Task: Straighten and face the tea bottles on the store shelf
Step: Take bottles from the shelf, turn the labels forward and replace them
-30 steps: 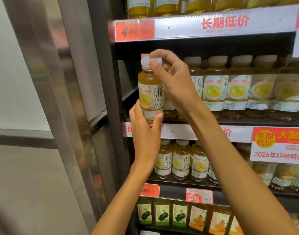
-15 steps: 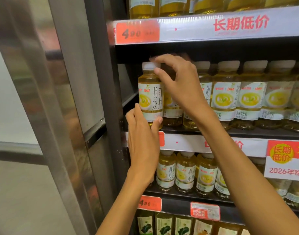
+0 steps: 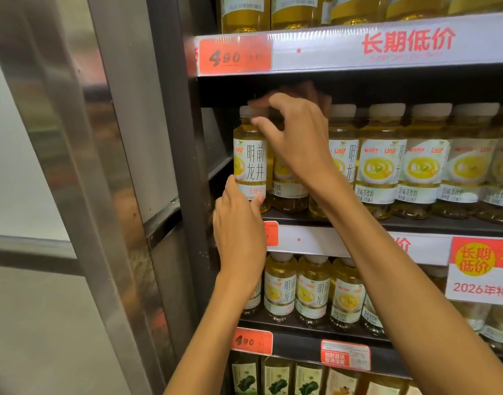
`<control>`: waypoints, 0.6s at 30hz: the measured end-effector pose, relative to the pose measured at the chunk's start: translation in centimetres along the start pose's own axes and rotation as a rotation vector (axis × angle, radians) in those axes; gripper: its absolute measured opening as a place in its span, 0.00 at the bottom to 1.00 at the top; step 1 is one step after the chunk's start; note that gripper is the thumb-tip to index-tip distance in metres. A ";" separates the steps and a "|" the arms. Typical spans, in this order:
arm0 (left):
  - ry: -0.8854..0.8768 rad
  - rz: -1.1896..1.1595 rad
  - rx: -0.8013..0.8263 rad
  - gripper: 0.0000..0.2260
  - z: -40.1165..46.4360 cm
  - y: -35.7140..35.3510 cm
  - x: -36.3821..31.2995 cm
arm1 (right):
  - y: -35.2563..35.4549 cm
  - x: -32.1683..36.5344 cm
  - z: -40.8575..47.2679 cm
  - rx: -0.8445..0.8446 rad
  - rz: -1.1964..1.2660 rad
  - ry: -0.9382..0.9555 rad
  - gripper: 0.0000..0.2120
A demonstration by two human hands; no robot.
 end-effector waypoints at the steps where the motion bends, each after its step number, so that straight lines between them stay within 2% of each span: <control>1: -0.001 0.004 0.001 0.25 0.1 0.0 0.0 | 0.2 0.1 0.0 0.022 -0.004 -0.003 0.11; 4: -0.004 -0.007 0.012 0.25 0.3 0.1 0.0 | 0.9 0.1 -0.2 0.063 -0.021 0.021 0.11; 8: -0.027 -0.031 0.011 0.25 0.1 0.2 0.3 | 2.0 -0.4 -0.7 -0.045 -0.227 0.016 0.13; 11: -0.054 -0.037 -0.036 0.27 -1.0 0.2 0.3 | 1.9 -0.9 -0.7 0.050 -0.384 -0.061 0.13; 15: -0.141 -0.057 -0.153 0.25 -2.3 0.4 0.1 | 1.9 -0.8 -0.9 0.033 -0.353 -0.030 0.15; 18: -0.187 -0.088 -0.167 0.25 -2.8 0.7 0.1 | 2.7 -0.7 -1.5 0.003 -0.302 0.031 0.17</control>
Point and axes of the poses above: each hand's wrist, its own z-axis towards the middle knuckle, its own y-axis out of the back of the hand, x = y × z, the point moved 1 cm from there along z, towards the middle knuckle, and after that the axes turned 9 degrees about z, right-handed, at the moved point
